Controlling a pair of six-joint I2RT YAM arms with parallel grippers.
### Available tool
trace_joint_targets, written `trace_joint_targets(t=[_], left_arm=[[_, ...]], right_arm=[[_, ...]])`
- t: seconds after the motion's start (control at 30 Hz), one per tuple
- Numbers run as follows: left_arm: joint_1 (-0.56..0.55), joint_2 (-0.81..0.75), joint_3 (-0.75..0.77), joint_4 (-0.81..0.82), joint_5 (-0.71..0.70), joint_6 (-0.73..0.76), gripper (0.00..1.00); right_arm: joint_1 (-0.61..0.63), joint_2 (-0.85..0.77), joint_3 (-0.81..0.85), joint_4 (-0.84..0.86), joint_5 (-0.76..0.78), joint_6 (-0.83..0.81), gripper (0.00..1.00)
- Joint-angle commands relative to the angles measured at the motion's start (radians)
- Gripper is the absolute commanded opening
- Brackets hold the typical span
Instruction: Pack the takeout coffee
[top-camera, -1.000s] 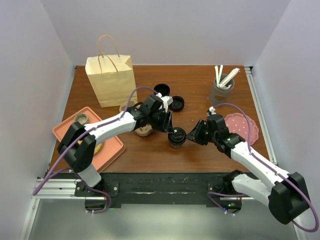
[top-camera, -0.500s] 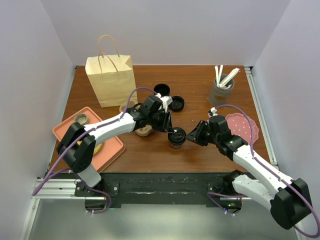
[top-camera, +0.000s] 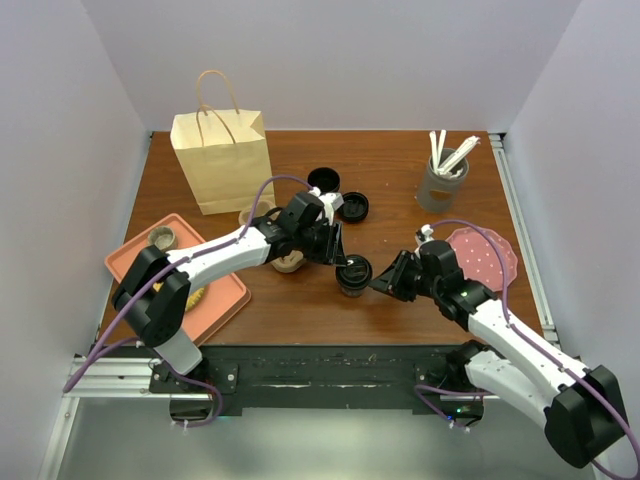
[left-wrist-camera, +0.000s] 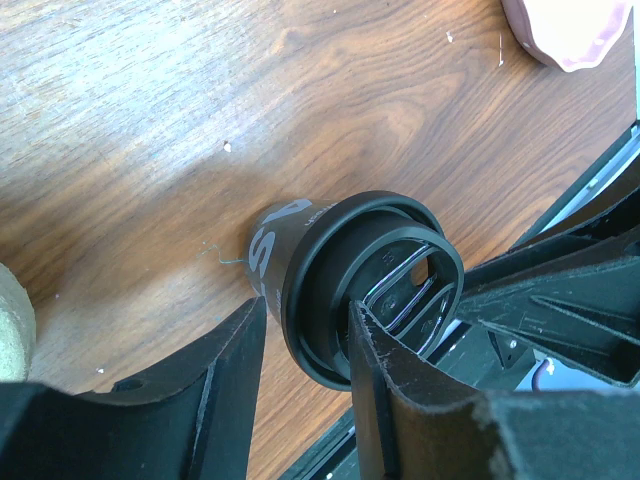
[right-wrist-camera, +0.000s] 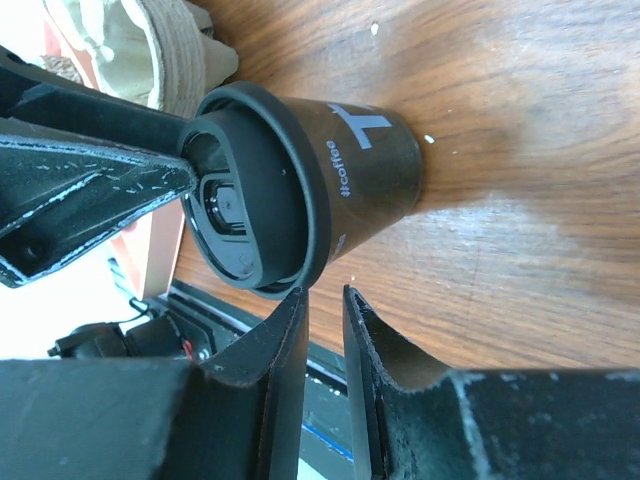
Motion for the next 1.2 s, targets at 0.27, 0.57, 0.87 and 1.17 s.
trace_joint_targets(t=[0.27,0.57,0.87,1.17], left_arm=[[-0.006,0.058,-0.076,-0.179,-0.109,0.029,0.41],[-0.013,0.058,-0.078,-0.177,-0.107,0.025,0.41],[-0.016,0.064,-0.077,-0.18,-0.107,0.025,0.41],[-0.019,0.077,-0.11,-0.19,-0.121,0.019,0.39]], right_arm=[[0.011,-0.004,-0.042,0.129,-0.055,0.038,0.26],[0.012,0.027,-0.025,0.151,-0.057,0.033,0.29],[0.011,0.045,-0.047,0.128,-0.012,0.024,0.26],[0.011,0.033,-0.127,0.042,0.124,0.025,0.08]])
